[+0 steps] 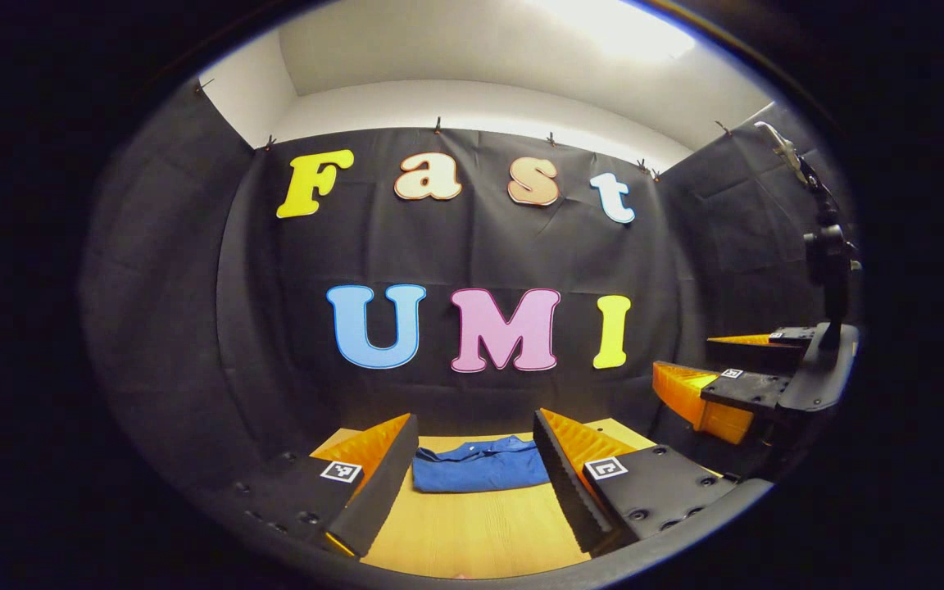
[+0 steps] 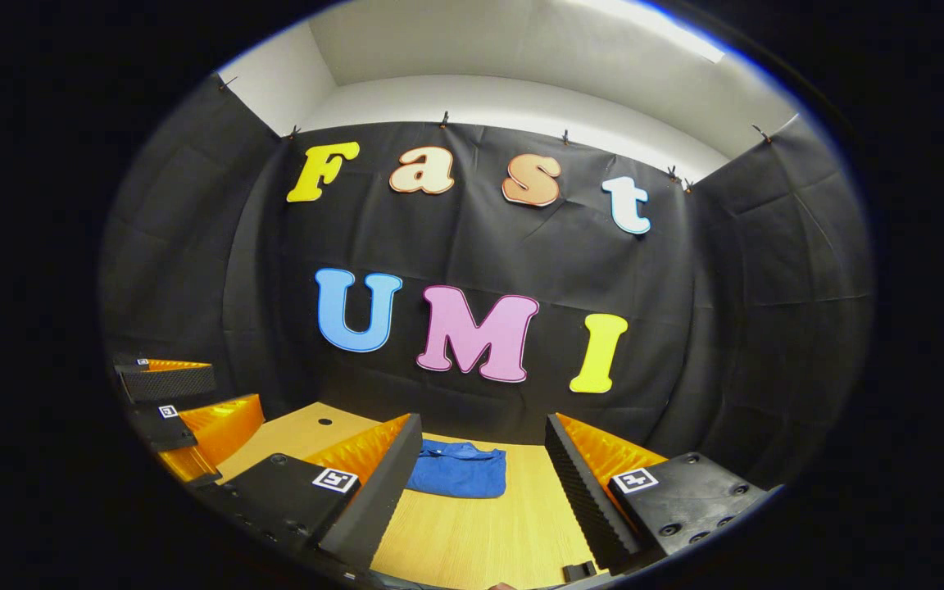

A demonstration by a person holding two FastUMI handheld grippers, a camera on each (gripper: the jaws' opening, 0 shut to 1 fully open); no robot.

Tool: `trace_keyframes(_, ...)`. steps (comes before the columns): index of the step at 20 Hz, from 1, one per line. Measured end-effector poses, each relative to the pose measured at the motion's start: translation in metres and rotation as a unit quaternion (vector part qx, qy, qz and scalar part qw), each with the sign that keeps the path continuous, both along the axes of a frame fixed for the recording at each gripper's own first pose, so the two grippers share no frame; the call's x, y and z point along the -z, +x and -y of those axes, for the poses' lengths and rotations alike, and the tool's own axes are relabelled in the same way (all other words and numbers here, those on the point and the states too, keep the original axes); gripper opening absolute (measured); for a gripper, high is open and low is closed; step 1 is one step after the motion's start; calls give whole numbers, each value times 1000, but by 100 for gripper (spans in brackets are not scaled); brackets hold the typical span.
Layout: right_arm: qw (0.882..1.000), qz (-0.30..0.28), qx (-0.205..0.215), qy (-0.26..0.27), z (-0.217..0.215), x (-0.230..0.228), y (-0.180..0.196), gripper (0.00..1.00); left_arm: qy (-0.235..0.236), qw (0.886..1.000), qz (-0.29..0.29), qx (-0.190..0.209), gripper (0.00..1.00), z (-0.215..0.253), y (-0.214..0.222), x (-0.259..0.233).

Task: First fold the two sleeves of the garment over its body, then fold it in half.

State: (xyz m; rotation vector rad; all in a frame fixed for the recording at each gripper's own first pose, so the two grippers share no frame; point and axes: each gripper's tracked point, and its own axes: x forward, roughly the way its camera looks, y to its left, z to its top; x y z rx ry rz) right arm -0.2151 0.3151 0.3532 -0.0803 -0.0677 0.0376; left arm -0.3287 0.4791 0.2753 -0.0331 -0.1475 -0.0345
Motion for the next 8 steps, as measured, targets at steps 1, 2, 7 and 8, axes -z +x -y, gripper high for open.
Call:
trace_keyframes(1,1000,-2,-1,4,-1,-1,0,96,0,1000,-1,-1,81,-1,1,0)
trace_keyframes(2,1000,-5,-1,7,0,-1,0,96,0,1000,-1,-1,81,0,0,-2)
trace_keyframes(7,1000,-7,10,5,0,-3,1,96,9,1000,7,-8,81,-2,-1,-7)
trace_keyframes(8,1000,-6,10,6,-1,-3,1,96,9,1000,7,-6,81,0,-2,-7)
